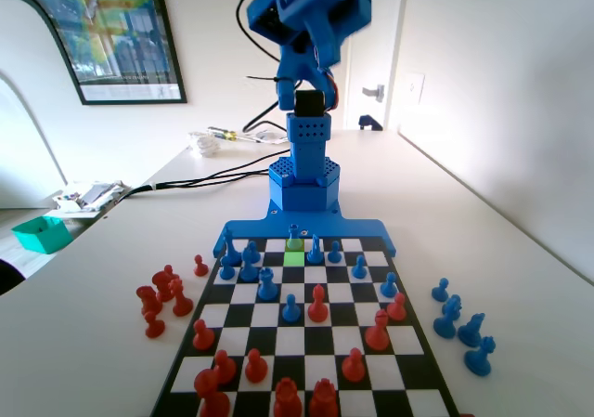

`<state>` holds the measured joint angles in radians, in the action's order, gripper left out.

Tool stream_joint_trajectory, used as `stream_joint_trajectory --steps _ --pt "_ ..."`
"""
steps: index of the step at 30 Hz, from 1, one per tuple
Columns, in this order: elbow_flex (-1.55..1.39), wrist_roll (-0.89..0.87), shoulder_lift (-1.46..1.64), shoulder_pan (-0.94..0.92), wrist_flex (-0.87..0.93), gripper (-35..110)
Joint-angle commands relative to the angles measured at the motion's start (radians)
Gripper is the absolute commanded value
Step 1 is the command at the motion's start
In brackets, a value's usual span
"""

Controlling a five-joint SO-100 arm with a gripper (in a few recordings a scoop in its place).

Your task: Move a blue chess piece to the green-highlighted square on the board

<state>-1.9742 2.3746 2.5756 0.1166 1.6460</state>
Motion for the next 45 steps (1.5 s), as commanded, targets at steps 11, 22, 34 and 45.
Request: stream_joint_trajectory --steps 11,22,34,45 --pt "-0.279 0.44 -0.276 -0.084 -0.236 1" --pt "-0.334 0.442 -0.411 -0.146 -0.204 5" --pt "-0.482 0.543 -0.446 -0.232 -0.405 10" --pt "-0.586 0.557 -0.508 -0.232 -0.58 13"
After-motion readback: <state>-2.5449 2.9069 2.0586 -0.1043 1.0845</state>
